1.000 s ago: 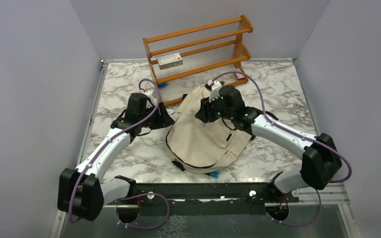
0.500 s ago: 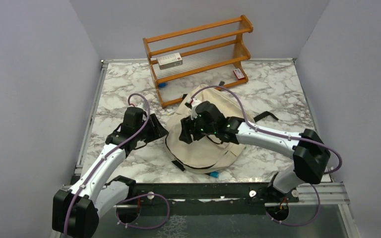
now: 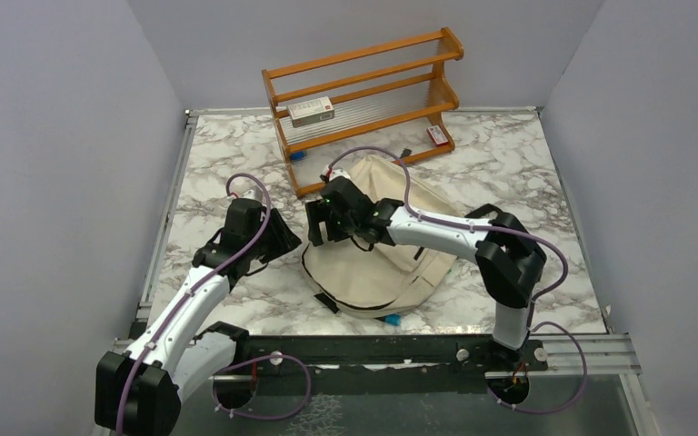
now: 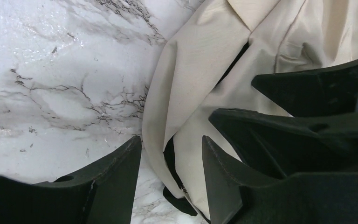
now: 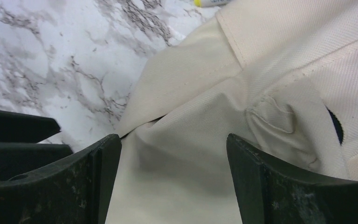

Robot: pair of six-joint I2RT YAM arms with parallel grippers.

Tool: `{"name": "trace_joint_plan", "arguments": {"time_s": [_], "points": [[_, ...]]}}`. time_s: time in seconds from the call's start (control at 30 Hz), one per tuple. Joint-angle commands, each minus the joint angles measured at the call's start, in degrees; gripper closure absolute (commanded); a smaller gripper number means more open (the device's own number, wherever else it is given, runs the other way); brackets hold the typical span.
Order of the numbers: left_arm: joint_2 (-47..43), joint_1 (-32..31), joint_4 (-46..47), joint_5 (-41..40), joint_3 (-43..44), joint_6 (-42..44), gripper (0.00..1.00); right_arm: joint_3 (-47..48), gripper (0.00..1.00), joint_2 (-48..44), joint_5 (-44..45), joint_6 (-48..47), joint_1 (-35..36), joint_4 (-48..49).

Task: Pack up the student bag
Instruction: Zip the student bag at the center of the board.

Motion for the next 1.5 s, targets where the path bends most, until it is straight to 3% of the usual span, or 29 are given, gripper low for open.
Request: {"name": "trace_joint_plan", "arguments": {"time_s": [0.0,0.2,0.33,0.43,0.67,0.93,1.17,1.47], "points": [[-1.2,0.4,0.6,-1.0,0.2,0.6,0.48,0.9,0.13,3.7,2.5,3.3,0.5,-3.1],[-0.2,0.4,4.2,5.5,0.1,3.3,0.47,-3.0,0.19,5.8,-1.7,6.2,-0.5,0.9],[1.5,0.4,7.2,12.8,-0.4,5.4,0.47,-8.5,0.35,3.8,-6.3,8.8,-3.5,7.0],[2.7,0.4,8.3,16.7,-0.4,6.1,0.47,-13.1,0.40,1.8,-9.9,10.5,-5.8,12.7],[3.8,0.4,8.8,19.6,-2.0,6.3,0.48,-19.7,0.61,1.3,-18.6,15.3,-10.8,21.2],[3.6,0.3,9.0,19.6,-5.7,2.1,0.57,-21.5,0.65,1.3,-19.3,15.4,-12.4,22.6],[4.1,0.3,9.2,14.6,-7.7,-2.0,0.65,-21.1,0.68,1.2,-19.4,14.6,-12.6,22.4],[4.2,0.3,9.4,10.5,-8.5,-8.0,0.64,-21.5,0.70,0.7,-19.0,14.2,-12.6,22.2]]}}
